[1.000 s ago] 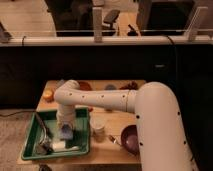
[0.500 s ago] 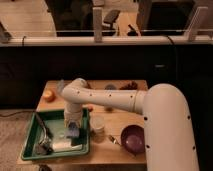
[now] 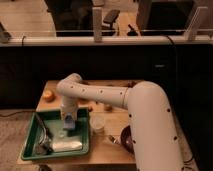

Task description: Wipe tray with sponge

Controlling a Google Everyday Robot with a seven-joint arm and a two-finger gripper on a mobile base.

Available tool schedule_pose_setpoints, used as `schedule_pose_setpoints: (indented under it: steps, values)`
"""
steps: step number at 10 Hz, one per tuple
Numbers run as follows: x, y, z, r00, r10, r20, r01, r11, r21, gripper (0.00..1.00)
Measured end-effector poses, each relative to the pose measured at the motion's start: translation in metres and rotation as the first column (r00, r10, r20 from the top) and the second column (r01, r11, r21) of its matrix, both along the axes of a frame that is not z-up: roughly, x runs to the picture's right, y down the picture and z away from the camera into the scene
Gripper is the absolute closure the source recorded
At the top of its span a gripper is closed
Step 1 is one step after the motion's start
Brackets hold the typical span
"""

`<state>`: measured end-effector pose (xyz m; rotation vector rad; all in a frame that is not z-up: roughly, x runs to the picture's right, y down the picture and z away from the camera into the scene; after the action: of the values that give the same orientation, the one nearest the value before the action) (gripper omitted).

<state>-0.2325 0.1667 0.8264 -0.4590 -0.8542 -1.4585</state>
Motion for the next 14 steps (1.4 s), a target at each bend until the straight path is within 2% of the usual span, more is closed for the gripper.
schedule_pose_setpoints:
  steps: [2,4,5,7,9,11,12,14]
  values:
    - [-0.014,0.014,-0.013,0.998,-0.034,0.051,0.035,0.9992,-0.018,1.00]
    - [-0.013,0.031,-0.025,0.996,-0.056,0.074,0.059,0.9971,-0.048,1.00]
    - [-0.007,0.037,-0.030,0.996,-0.050,0.075,0.055,0.9968,-0.059,1.00]
    - [0.016,0.042,-0.030,0.999,-0.024,0.037,0.027,0.9970,-0.072,1.00]
    - [0.053,0.037,-0.022,0.999,0.013,-0.029,-0.015,0.9978,-0.065,1.00]
    - [0.069,0.024,-0.009,0.996,0.037,-0.076,-0.040,0.9984,-0.039,1.00]
    - [0.069,0.015,-0.002,0.995,0.044,-0.088,-0.046,0.9987,-0.022,1.00]
    - [0.057,0.007,0.005,0.996,0.034,-0.076,-0.035,0.9994,-0.007,1.00]
